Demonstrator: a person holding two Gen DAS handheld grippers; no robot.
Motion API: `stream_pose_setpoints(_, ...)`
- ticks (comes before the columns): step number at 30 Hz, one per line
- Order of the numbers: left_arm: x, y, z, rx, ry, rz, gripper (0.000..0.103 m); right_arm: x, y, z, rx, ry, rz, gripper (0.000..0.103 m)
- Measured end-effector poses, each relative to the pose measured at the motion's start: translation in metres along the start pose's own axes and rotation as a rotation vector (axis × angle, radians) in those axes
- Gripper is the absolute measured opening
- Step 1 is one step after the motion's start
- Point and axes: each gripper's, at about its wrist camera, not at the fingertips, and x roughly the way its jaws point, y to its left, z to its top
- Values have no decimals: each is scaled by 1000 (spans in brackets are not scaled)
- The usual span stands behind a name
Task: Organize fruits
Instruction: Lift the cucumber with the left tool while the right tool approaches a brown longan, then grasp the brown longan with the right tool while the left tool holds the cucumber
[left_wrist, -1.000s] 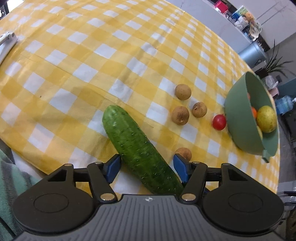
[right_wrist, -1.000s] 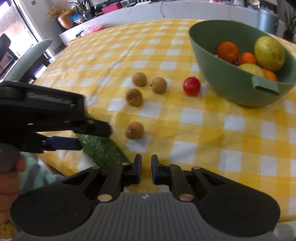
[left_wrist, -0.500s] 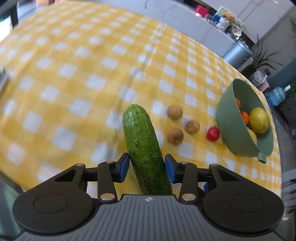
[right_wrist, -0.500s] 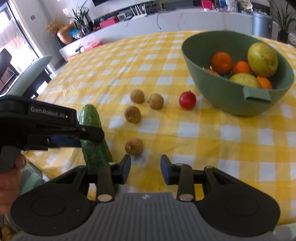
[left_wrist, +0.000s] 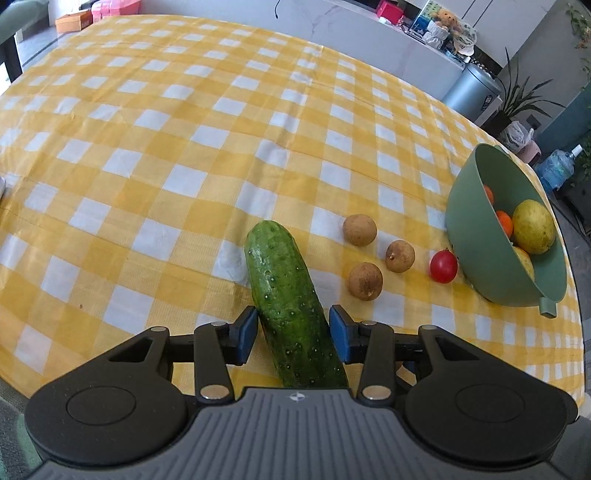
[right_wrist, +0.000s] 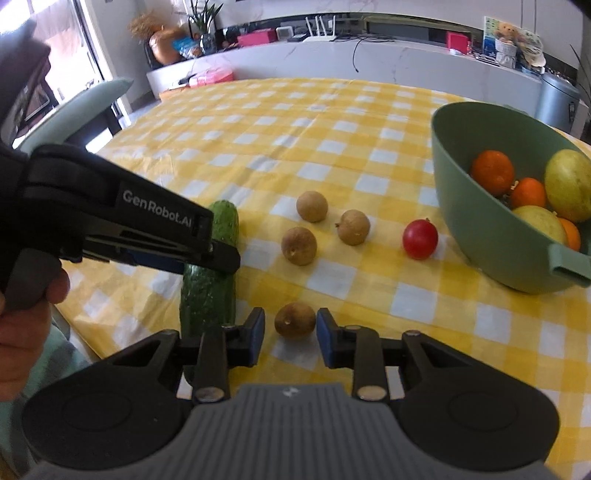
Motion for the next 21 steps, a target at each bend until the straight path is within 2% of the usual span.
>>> stream_pose_setpoints(2, 1, -1, -1, -1, 6, 12, 54, 3, 1, 1, -7, 4, -11, 27)
stream_pose_setpoints(4, 7, -1, -3, -12, 57, 1, 56, 5, 1, 1, -4, 13, -4, 27)
stream_pose_setpoints(6, 8, -3, -6, -10, 38, 3, 59, 10, 2, 2, -3, 31, -14, 26)
stream_pose_setpoints(10, 9, -10, -12, 37, 3, 41, 59, 13, 2, 2, 0, 31, -21, 24)
stream_pose_setpoints(12, 8, -13, -15, 64, -13, 53, 55, 13, 3, 2, -5, 31, -25, 23)
stream_pose_setpoints(21, 5, -11, -18, 48, -44, 43, 51, 13, 7, 0, -25, 26, -37, 22)
